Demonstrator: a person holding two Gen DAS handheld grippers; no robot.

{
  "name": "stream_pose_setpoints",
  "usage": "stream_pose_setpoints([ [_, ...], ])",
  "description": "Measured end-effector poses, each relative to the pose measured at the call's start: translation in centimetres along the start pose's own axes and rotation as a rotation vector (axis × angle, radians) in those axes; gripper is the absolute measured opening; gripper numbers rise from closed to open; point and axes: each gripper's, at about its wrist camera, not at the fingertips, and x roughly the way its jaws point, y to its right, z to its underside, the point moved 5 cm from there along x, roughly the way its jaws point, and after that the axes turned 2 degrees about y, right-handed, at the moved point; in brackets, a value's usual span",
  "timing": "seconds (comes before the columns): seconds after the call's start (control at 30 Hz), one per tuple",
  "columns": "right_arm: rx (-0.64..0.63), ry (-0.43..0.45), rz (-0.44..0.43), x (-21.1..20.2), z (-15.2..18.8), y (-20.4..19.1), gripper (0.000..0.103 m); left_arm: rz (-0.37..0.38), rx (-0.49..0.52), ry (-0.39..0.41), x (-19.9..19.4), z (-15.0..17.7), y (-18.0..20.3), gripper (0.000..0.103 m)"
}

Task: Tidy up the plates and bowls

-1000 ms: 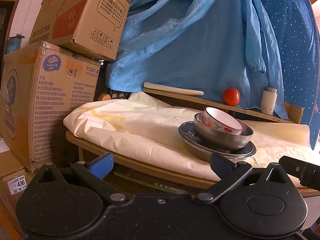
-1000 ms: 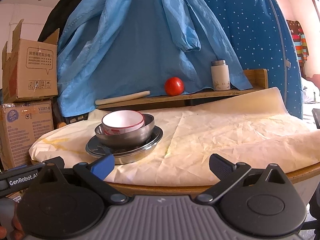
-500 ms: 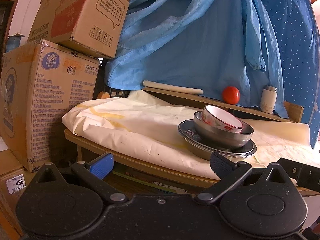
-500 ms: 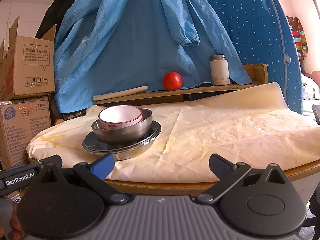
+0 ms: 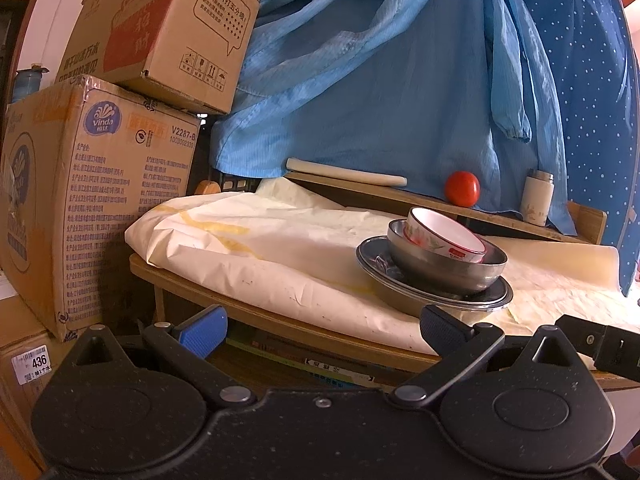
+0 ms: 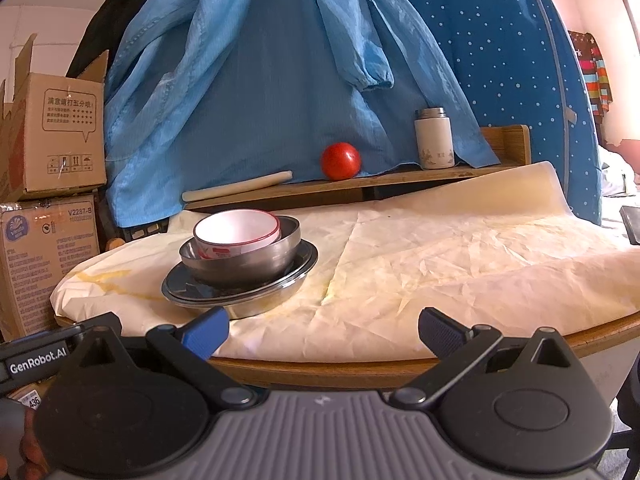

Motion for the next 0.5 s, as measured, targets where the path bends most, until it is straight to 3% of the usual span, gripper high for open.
stream_pose_setpoints([
  [0.5, 0.009, 0.000, 0.005, -0.05, 0.06, 0.07, 0.103, 0.002, 0.002, -0.002, -0.08, 0.09, 0.06, 0.102],
])
